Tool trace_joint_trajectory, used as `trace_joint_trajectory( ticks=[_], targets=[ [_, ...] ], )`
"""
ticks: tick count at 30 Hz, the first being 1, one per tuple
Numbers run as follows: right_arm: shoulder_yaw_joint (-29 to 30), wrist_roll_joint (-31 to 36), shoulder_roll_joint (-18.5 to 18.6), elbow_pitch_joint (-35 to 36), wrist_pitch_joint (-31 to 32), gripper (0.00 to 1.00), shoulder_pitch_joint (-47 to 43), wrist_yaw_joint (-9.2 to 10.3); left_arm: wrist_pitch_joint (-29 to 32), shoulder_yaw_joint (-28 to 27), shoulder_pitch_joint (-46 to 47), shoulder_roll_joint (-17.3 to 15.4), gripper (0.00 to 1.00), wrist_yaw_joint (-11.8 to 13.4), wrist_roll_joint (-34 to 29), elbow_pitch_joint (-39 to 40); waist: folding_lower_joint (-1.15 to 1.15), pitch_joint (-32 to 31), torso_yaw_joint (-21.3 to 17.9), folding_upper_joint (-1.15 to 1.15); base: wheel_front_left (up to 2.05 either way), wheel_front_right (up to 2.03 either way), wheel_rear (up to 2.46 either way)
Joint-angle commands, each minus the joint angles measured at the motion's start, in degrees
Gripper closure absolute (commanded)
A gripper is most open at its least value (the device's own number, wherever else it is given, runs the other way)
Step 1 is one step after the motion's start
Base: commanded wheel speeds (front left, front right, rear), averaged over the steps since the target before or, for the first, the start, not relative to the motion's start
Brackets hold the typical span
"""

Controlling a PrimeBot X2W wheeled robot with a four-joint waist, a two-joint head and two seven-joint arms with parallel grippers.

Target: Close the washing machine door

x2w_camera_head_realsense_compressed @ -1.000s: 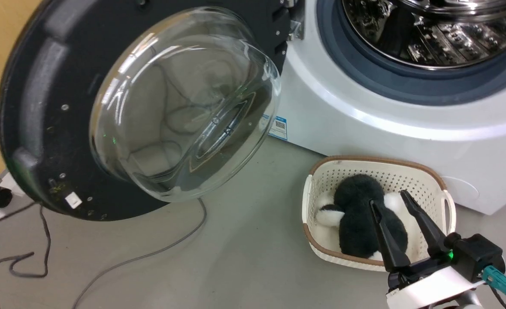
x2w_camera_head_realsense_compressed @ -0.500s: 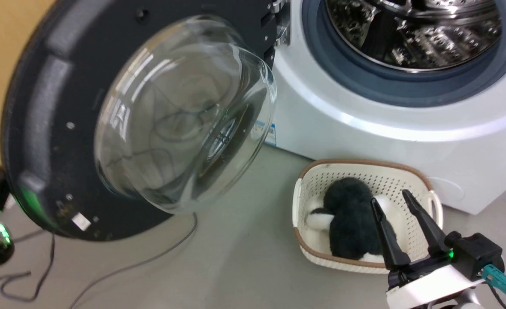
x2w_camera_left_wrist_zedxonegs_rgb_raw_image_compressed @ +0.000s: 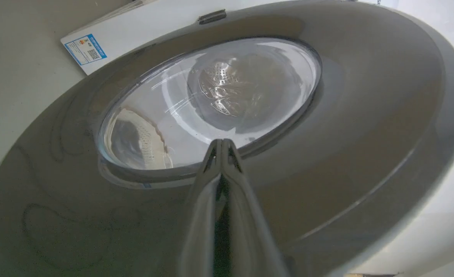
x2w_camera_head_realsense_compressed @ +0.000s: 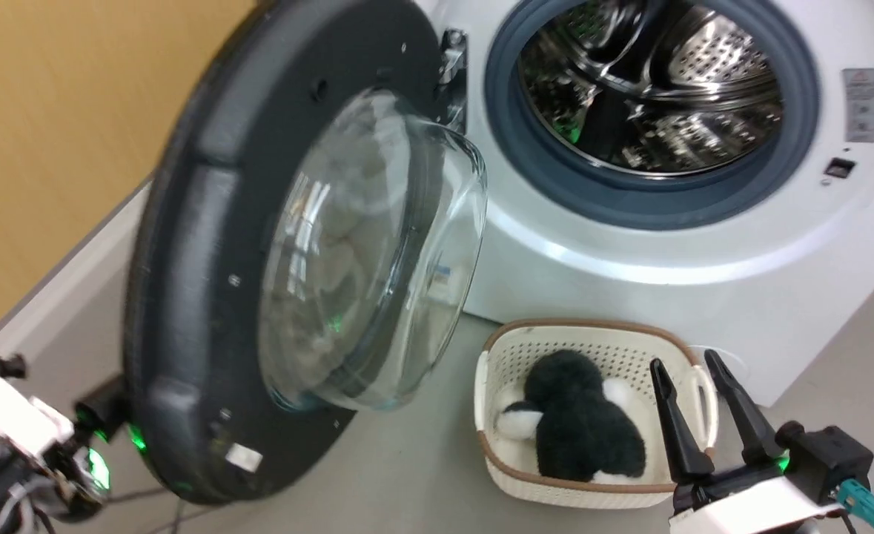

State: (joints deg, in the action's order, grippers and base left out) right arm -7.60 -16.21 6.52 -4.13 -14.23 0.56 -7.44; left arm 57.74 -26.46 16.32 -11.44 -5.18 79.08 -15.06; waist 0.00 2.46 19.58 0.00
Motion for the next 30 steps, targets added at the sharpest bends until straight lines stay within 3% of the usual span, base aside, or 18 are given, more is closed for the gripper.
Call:
trace_joint_trajectory(
  ticks=[1, 7, 13, 21, 30],
  targets=[
    [0.27, -0.30, -0.31, -0.18, -0.29, 0.00, -0.74, -0.05, 1.17, 0.80, -1.84, 1.10, 1.00, 0.43, 0.65, 2.06, 0.00, -0.95, -1.12, 0.00, 0.00, 0.00, 0.00],
    [0.88, -0.15, -0.43, -0.28, -0.48, 0.00, -1.43, -0.05, 3.96, 4.34, -7.94, 6.57, 1.00, 3.28, 3.17, 12.30, 0.00, -1.77, -4.10, 0.00, 0.00, 0.00, 0.00],
    [0.88, 0.06, -0.25, -0.16, -0.55, 0.00, -1.28, -0.05, 2.66, 10.57, -13.33, 8.39, 1.00, 5.14, 6.32, 18.67, 0.00, -1.26, -8.52, 0.00, 0.00, 0.00, 0.00],
    [1.03, 0.08, 0.35, 0.58, -0.47, 0.00, -0.10, -0.05, -5.43, 20.67, -15.72, 8.55, 1.00, 3.74, 11.40, 19.63, 0.00, 1.63, -16.11, 0.00, 0.00, 0.00, 0.00],
    [1.09, -0.04, 0.28, 1.08, -0.54, 0.00, 1.73, -0.05, -14.83, 28.02, -10.22, 8.56, 1.00, 0.97, 13.72, 15.18, 0.00, 6.64, -25.61, 0.00, 0.00, 0.00, 0.00]
  ],
)
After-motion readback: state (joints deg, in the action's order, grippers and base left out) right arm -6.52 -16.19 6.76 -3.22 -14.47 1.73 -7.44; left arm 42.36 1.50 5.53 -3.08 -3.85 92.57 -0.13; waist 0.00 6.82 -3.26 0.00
